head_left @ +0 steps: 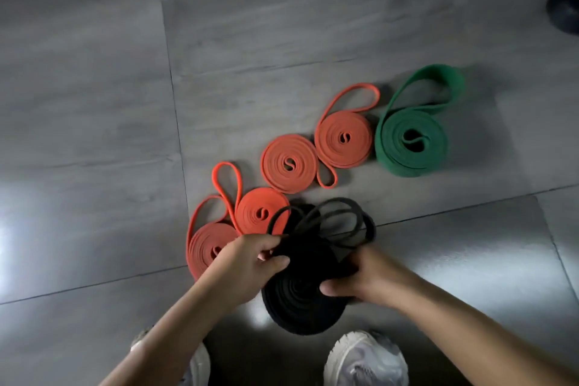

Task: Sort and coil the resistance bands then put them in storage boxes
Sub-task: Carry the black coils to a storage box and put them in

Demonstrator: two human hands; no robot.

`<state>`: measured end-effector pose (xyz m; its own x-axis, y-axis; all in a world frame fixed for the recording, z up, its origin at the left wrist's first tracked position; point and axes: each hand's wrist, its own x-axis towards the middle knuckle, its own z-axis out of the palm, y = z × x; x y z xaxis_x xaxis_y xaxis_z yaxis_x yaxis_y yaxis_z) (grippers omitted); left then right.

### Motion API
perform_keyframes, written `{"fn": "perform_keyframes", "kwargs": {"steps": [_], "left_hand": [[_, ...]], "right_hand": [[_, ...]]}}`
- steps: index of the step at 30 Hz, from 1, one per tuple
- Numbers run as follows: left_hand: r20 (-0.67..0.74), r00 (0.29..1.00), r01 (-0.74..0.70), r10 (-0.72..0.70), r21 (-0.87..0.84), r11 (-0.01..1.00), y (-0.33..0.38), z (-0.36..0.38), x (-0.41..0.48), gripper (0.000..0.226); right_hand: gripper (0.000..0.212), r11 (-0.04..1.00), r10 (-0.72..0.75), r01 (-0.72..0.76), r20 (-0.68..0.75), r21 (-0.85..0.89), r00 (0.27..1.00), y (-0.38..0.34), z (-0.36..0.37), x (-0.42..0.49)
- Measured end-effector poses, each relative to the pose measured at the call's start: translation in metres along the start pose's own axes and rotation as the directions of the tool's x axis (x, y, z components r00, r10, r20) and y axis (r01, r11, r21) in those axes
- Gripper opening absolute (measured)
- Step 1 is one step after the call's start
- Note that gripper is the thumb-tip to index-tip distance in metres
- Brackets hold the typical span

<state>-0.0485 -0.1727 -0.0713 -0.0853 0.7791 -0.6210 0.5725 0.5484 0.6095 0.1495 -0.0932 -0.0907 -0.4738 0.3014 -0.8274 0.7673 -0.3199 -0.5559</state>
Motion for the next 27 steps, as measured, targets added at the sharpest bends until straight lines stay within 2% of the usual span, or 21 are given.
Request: {"fn": "perform_keyframes", "kwargs": {"steps": [2, 4, 6, 7, 8, 9, 10, 11, 12, 13, 15, 17, 19, 21, 24, 27], "left_hand": [[-0.048, 0.999, -0.003, 0.008, 0.103, 0.995, -0.004, 0.006, 0.004, 0.014], [-0.119, 0.993, 0.009, 0.013, 0.186, 0.983, -0.008, 0.014, 0.008, 0.026], [-0.137, 0.990, 0.020, 0.011, 0.222, 0.975, -0.010, 0.019, 0.008, 0.031], [-0.131, 0.991, 0.018, 0.011, 0.217, 0.976, -0.010, 0.020, 0.007, 0.032], [-0.128, 0.992, 0.015, 0.012, 0.208, 0.978, -0.011, 0.022, 0.006, 0.033], [-0.124, 0.992, 0.019, 0.006, 0.206, 0.978, -0.012, 0.022, 0.005, 0.034], [-0.121, 0.993, 0.026, 0.000, 0.213, 0.977, -0.013, 0.022, 0.005, 0.035], [-0.116, 0.993, 0.022, 0.004, 0.222, 0.975, -0.013, 0.022, 0.005, 0.036], [-0.111, 0.994, 0.005, 0.021, 0.230, 0.973, -0.013, 0.022, 0.006, 0.035], [-0.105, 0.994, -0.018, 0.044, 0.238, 0.971, -0.012, 0.021, 0.007, 0.033], [-0.096, 0.994, -0.033, 0.058, 0.245, 0.969, -0.010, 0.020, 0.008, 0.031], [-0.089, 0.996, -0.004, 0.026, 0.241, 0.971, -0.011, 0.019, 0.007, 0.033], [-0.092, 0.996, 0.024, -0.002, 0.236, 0.971, -0.012, 0.019, 0.006, 0.032], [-0.157, 0.988, 0.031, 0.004, 0.225, 0.974, -0.013, 0.022, 0.002, 0.030], [-0.321, 0.947, 0.045, 0.001, 0.135, 0.990, -0.017, 0.030, -0.005, 0.029], [-0.437, 0.896, 0.103, -0.081, 0.026, 0.994, -0.024, 0.045, -0.012, 0.031]], "right_hand": [[0.029, 0.993, -0.019, 0.010, -0.073, -0.116, 0.997, -0.001, 0.011, 0.001], [0.044, 0.933, -0.076, 0.002, -0.190, -0.361, 0.979, -0.007, 0.013, -0.003], [0.058, 0.771, -0.147, -0.038, -0.236, -0.635, 0.961, -0.013, 0.010, -0.009], [0.061, 0.676, -0.189, -0.045, -0.232, -0.735, 0.954, -0.018, 0.006, -0.012], [0.061, 0.628, -0.265, -0.015, -0.232, -0.778, 0.936, -0.025, 0.002, -0.015], [0.058, 0.594, -0.398, 0.062, -0.225, -0.802, 0.889, -0.034, -0.002, -0.015], [0.053, 0.549, -0.568, 0.163, -0.222, -0.820, 0.793, -0.041, -0.006, -0.012], [0.047, 0.482, -0.717, 0.265, -0.202, -0.835, 0.667, -0.050, -0.007, -0.007], [0.045, 0.411, -0.801, 0.353, -0.148, -0.841, 0.581, -0.061, -0.007, 0.001], [0.044, 0.363, -0.815, 0.424, -0.062, -0.830, 0.576, -0.071, -0.005, 0.012], [0.039, 0.325, -0.724, 0.492, 0.122, -0.807, 0.679, -0.089, 0.000, 0.041], [0.038, 0.293, -0.554, 0.495, 0.276, -0.818, 0.785, -0.097, 0.003, 0.068], [0.040, 0.330, -0.403, 0.463, 0.321, -0.823, 0.857, -0.092, -0.001, 0.085], [0.044, 0.406, -0.366, 0.430, 0.288, -0.806, 0.885, -0.077, -0.009, 0.089], [0.054, 0.510, -0.409, 0.443, 0.245, -0.737, 0.879, -0.047, -0.014, 0.083], [0.077, 0.585, -0.357, 0.428, 0.255, -0.689, 0.899, -0.024, -0.015, 0.077]]}}
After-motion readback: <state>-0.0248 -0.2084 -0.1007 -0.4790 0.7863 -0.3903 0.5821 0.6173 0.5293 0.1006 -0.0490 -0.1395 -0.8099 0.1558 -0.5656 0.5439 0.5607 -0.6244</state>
